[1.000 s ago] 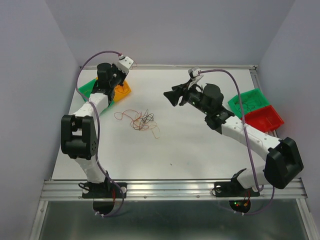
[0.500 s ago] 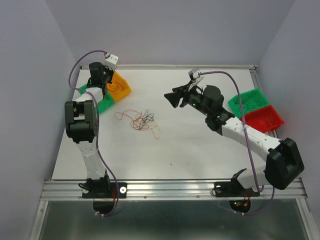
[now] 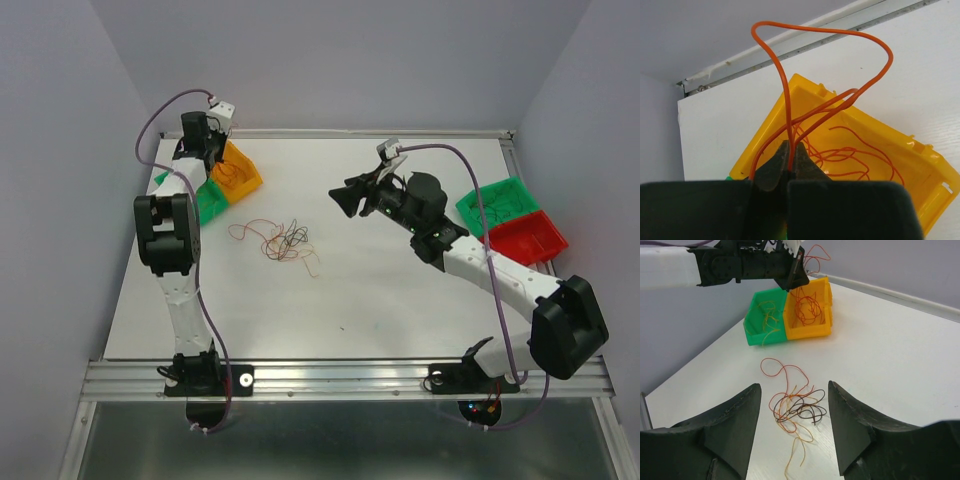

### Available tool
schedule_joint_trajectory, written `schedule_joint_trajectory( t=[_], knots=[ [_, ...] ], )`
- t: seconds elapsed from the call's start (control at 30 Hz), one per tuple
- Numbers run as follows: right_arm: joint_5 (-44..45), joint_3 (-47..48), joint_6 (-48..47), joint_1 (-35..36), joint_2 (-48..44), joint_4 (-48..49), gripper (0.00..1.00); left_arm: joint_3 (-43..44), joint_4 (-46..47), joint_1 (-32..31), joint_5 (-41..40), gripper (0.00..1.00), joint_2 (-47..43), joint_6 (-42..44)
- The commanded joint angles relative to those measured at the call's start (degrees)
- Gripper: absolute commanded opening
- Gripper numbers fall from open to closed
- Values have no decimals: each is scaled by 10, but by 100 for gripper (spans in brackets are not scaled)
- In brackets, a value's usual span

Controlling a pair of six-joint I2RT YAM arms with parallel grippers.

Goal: Untangle the cables

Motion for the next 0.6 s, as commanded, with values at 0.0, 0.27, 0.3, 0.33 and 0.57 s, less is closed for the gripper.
schedule_joint_trajectory(
  t=[0.0, 0.27, 0.3, 0.33, 0.57],
  knots=[
    [2, -15, 3, 5, -6, 41, 61, 95, -122, 0, -15, 0, 44, -4],
    [9, -33, 6, 4, -18, 43, 61, 169, -188, -2, 22, 0, 125, -13],
    [11, -34, 6, 4, -21, 42, 61, 175, -196, -2, 27, 0, 126, -16],
    [15, -36, 6, 4, -21, 43, 61, 171, -193, -2, 23, 0, 125, -16],
    [12, -37, 9, 4, -20, 44, 61, 165, -190, -2, 21, 20, 115, -36]
  ],
)
